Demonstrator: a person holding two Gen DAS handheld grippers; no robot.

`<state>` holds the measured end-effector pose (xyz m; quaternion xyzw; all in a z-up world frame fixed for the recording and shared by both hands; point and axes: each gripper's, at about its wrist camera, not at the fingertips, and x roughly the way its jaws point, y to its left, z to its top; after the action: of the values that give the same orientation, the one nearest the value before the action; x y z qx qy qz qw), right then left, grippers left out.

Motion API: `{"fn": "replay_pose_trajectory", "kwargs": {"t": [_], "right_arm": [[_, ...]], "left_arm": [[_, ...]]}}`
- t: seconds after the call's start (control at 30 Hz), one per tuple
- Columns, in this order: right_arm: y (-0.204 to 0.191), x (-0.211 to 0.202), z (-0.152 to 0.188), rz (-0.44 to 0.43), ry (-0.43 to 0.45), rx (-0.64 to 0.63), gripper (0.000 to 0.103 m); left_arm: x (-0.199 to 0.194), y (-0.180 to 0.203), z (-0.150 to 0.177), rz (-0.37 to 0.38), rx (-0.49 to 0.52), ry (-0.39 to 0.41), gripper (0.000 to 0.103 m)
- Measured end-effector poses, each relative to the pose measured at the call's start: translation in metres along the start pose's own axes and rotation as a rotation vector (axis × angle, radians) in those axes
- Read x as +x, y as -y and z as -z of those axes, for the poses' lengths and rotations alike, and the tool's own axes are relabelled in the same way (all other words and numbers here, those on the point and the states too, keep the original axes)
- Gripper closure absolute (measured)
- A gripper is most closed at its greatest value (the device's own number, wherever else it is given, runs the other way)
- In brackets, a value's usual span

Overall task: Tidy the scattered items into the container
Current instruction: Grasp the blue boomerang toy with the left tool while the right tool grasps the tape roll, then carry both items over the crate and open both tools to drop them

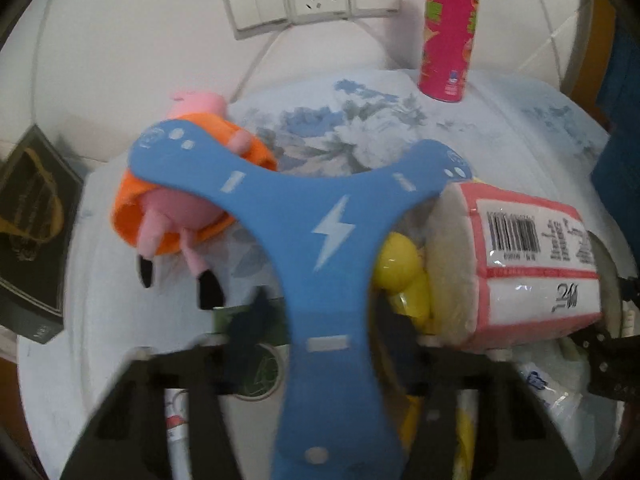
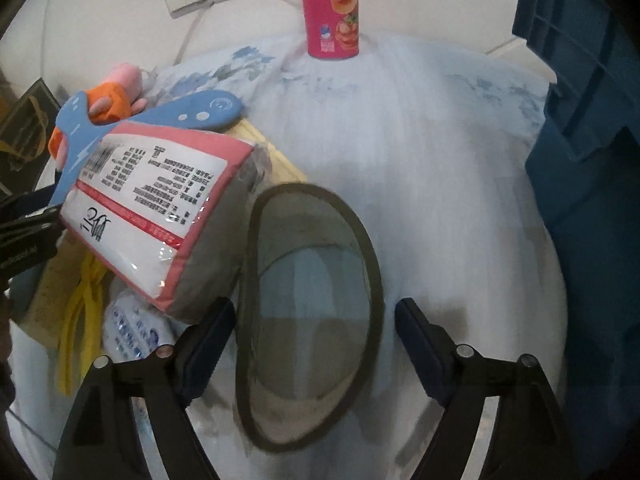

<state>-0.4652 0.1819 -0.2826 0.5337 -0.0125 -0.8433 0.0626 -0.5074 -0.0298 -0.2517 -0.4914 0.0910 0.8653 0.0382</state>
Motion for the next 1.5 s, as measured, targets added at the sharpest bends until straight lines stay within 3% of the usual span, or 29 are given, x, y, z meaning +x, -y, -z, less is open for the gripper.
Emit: {"fn": "replay_pose_trajectory", "kwargs": {"t": [0.07, 0.33, 0.63, 0.87, 1.23, 1.5], "right_arm": [[0.0, 0.004, -0.002, -0.003, -0.003, 0.015, 0.027], [-0.008, -0.021, 0.003, 0.043, 0.014, 0.0, 0.03], [-0.005, -0.077, 0.024, 0.082, 0.053, 0.018, 0.033], [-0.017, -0.128, 0.059, 0.077, 0.099, 0.003, 0.033], [-0.067, -0.231, 0.078, 0.082, 0.253, -0.049, 0.034], [-0.051, -0.338, 0.084, 0.146, 0.409, -0.027, 0.035]], "left_arm": [[-0.004, -0.003, 0.0, 0.026, -0.018, -0.002, 0.069], [-0.037, -0.012, 0.012, 0.024, -0.034, 0.029, 0.069], [-0.104, -0.032, 0.037, 0.03, -0.066, 0.098, 0.069], [-0.155, -0.039, 0.063, 0.048, -0.067, 0.146, 0.069], [-0.241, -0.05, 0.09, 0.089, -0.039, 0.239, 0.069], [-0.309, -0.008, 0.076, 0.173, 0.024, 0.355, 0.069]]}}
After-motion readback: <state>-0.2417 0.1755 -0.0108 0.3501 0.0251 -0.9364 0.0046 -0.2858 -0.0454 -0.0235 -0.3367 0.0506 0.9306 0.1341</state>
